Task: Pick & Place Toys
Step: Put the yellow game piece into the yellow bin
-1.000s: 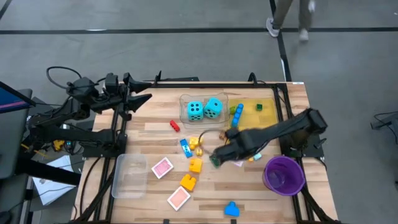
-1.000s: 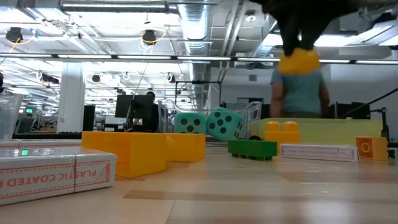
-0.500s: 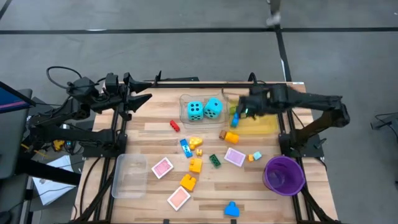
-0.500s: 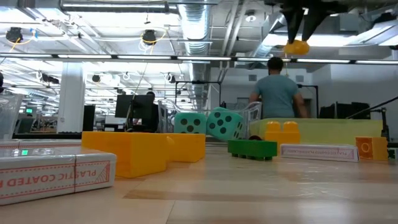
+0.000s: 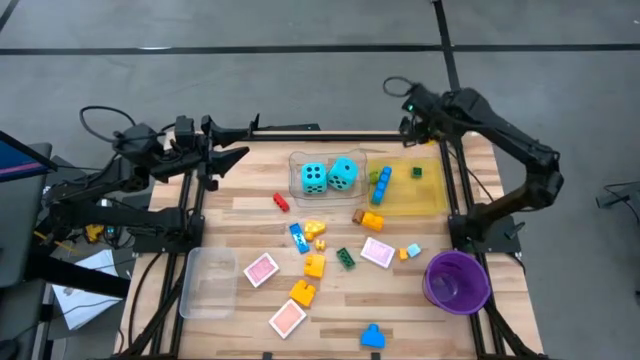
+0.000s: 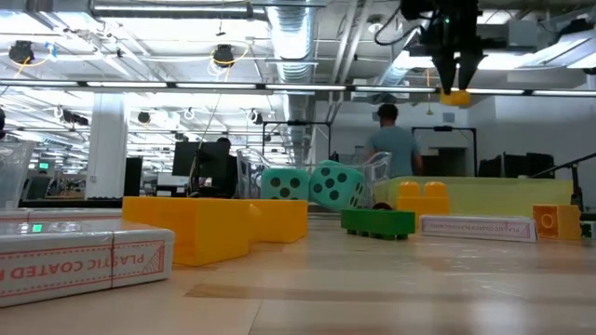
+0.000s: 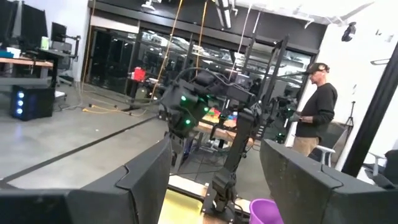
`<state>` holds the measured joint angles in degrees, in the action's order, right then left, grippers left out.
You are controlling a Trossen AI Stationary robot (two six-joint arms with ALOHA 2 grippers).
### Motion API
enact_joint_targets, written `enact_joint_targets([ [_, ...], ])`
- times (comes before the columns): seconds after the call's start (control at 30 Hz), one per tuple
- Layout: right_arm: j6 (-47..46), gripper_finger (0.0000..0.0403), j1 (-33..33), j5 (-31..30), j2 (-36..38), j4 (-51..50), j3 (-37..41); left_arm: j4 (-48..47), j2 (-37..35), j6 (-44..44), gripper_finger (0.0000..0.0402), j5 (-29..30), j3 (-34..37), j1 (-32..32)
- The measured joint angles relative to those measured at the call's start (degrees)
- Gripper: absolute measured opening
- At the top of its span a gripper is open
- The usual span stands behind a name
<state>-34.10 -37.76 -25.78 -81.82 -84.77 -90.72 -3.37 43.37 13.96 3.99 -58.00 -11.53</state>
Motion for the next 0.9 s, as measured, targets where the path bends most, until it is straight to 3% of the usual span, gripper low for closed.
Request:
enact_joint_targets([
  [0.17,3.0,0.0124,-4.7,3.6,0.1,0.1,1.6,0.9,1.6,1.3,0.0241,0.8,0.0,0.0],
  [0.33,3.8,0.0124,-3.3,5.3,0.2,1.7,10.5,2.1,3.7,1.5,0.0241,1.0,0.0,0.0],
  [0.63,-5.9,0.013,0.6,10.2,4.2,12.4,31.8,5.0,6.6,3.2,0.0241,1.0,0.0,0.0],
  [0.9,-11.3,0.0131,-0.1,11.2,8.4,19.6,41.8,5.2,7.2,3.3,0.0241,1.0,0.0,0.0],
])
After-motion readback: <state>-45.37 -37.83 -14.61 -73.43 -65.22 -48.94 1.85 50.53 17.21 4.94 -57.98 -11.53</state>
